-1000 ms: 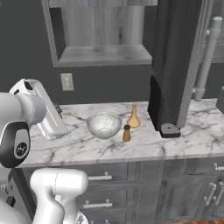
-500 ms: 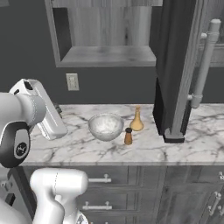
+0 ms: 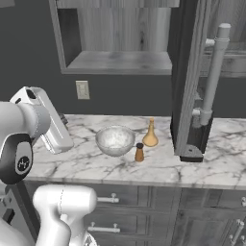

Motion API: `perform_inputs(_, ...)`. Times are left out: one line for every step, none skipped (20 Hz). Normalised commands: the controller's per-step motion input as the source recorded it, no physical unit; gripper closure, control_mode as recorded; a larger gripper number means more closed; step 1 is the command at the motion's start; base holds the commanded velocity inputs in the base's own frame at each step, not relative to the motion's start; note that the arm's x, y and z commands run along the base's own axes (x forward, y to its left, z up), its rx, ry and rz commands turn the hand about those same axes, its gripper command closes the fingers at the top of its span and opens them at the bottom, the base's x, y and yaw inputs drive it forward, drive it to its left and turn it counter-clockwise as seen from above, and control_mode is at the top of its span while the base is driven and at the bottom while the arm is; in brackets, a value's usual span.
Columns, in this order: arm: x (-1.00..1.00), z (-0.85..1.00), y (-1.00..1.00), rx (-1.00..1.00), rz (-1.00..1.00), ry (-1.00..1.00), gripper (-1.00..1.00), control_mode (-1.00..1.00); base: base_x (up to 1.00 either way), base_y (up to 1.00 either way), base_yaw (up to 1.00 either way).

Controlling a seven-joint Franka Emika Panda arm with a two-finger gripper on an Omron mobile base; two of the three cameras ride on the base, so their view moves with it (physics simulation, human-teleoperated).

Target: Retrieve the bottle and the shaker from the cabinet and place them next to the mixing bowl on the counter. Then add garlic from the fridge to the mixing bowl.

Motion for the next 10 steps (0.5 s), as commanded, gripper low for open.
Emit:
perform_inputs(0.00,0.00,0.00,0.00,0.00,0.00,1.00,1.00,0.26,-0.35,0.13)
perform_inputs(0.00,0.00,0.00,0.00,0.00,0.00,1.00,1.00,0.26,-0.36,0.13)
perform_inputs(0.00,0.00,0.00,0.00,0.00,0.00,1.00,1.00,0.24,-0.36,0.13)
perform_inputs(0.00,0.00,0.00,0.00,0.00,0.00,1.00,1.00,0.23,-0.37,0.13)
perform_inputs(0.00,0.00,0.00,0.00,0.00,0.00,1.00,1.00,0.21,-0.38,0.12)
perform_inputs(0.00,0.00,0.00,0.00,0.00,0.00,1.00,1.00,0.21,-0.36,0.12)
perform_inputs(0.00,0.00,0.00,0.00,0.00,0.00,1.00,1.00,0.21,-0.36,0.12)
perform_inputs(0.00,0.00,0.00,0.00,0.00,0.00,1.00,1.00,0.24,-0.36,0.11)
perform_inputs(0.00,0.00,0.00,0.00,0.00,0.00,1.00,1.00,0.24,-0.35,0.11)
perform_inputs(0.00,0.00,0.00,0.00,0.00,0.00,1.00,1.00,0.24,-0.34,0.10)
